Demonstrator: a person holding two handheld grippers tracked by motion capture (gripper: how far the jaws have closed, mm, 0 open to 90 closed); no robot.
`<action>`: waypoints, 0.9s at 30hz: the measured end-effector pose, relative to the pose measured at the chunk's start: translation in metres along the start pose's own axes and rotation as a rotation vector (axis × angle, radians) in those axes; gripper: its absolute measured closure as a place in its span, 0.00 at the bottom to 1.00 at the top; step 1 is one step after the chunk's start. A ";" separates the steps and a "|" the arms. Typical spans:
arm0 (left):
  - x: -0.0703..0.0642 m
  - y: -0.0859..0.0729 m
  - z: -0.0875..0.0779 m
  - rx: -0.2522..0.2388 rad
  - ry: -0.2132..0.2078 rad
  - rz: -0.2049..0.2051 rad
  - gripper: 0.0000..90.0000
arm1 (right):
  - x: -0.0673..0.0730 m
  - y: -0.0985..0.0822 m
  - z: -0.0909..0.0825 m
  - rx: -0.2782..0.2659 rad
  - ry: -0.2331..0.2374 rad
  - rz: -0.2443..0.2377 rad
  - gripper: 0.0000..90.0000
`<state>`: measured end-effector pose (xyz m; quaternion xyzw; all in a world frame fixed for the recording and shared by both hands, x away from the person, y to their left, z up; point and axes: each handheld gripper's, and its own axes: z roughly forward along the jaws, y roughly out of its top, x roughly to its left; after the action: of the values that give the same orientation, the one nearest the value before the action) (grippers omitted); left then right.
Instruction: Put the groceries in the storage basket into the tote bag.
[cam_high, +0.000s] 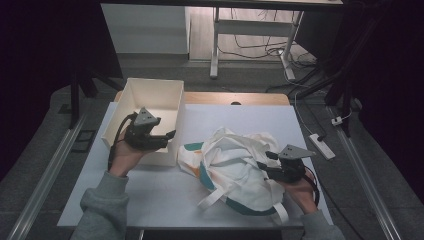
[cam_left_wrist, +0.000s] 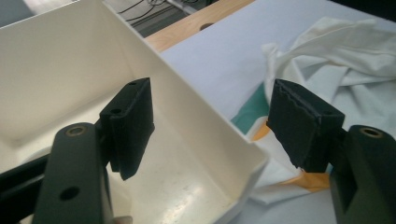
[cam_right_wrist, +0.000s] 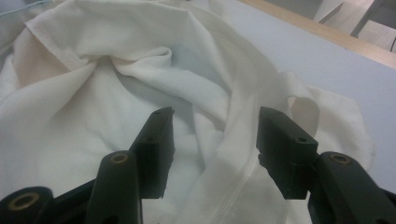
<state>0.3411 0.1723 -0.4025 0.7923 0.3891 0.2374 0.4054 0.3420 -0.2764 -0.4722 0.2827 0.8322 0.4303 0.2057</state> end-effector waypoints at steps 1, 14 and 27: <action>0.002 -0.001 0.001 0.006 0.009 -0.001 0.35 | 0.000 0.000 0.000 0.000 0.000 0.000 0.52; 0.030 -0.004 0.004 0.054 0.082 -0.066 0.34 | 0.003 -0.003 -0.002 0.010 -0.002 0.002 0.52; 0.064 -0.017 0.007 0.111 0.144 -0.153 0.31 | 0.004 -0.004 0.001 0.026 0.005 -0.004 0.52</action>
<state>0.3766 0.2272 -0.4165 0.7624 0.4892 0.2401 0.3490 0.3383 -0.2745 -0.4768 0.2827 0.8388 0.4199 0.2005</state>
